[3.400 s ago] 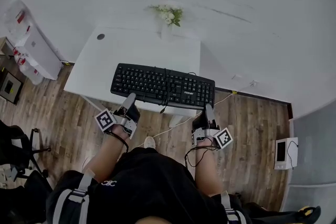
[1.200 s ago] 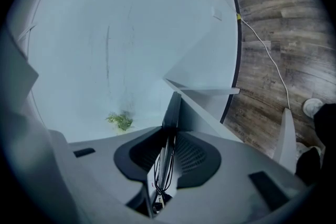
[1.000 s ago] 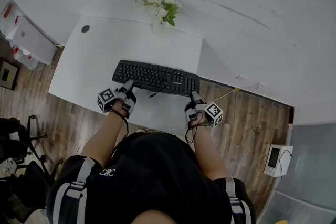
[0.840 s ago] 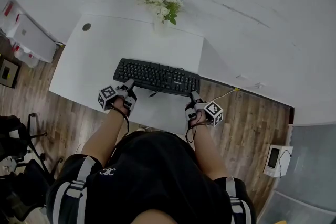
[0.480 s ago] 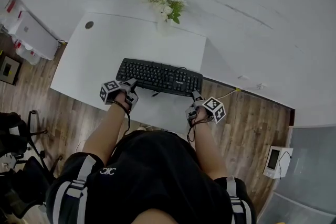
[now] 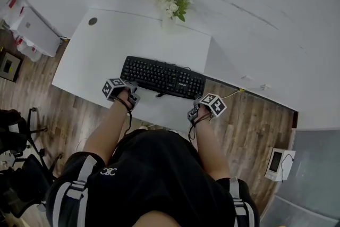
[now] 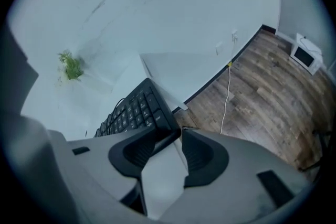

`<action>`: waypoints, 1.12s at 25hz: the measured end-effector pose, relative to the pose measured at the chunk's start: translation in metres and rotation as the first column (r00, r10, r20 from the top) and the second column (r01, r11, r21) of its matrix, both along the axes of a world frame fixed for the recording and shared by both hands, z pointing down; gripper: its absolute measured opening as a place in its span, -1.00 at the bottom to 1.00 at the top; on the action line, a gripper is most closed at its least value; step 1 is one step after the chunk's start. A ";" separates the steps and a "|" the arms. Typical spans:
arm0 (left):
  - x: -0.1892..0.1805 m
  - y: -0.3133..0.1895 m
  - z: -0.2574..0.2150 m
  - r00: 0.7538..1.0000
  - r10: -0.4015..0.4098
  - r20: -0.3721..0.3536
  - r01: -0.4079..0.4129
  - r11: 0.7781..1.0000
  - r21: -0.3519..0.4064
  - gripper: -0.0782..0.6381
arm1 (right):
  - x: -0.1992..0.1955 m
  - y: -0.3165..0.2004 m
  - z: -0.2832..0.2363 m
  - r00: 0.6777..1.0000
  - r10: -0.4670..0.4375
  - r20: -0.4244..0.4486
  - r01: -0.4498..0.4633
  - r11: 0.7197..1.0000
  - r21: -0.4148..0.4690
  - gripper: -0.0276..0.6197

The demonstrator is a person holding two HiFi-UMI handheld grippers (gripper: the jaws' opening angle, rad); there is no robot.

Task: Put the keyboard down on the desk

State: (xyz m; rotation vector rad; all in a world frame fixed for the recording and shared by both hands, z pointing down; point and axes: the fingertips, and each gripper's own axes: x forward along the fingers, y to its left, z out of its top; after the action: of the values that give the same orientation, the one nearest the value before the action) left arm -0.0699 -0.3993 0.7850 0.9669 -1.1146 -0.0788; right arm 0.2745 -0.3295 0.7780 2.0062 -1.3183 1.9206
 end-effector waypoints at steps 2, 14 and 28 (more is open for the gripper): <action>-0.004 0.003 -0.001 1.000 0.015 0.026 -0.014 1.000 -0.022 -0.49 | 0.001 0.000 -0.001 0.999 -0.016 -0.034 0.016 1.000 -0.001 -0.39; -0.014 0.011 -0.032 0.971 0.138 0.197 -0.159 0.983 0.095 -0.78 | 0.018 0.008 -0.036 0.945 -0.096 -0.313 0.131 0.987 0.094 -0.90; 0.015 -0.016 -0.193 0.562 0.051 0.826 -0.685 0.588 0.430 -0.78 | -0.057 -0.042 -0.205 0.749 -0.158 -0.643 0.573 0.641 0.511 -0.91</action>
State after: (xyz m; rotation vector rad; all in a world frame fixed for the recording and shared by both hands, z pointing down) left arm -0.0554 -0.4151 0.5917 2.1346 -1.6268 0.3436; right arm 0.2177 -0.3720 0.5728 2.0156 -2.2214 0.5755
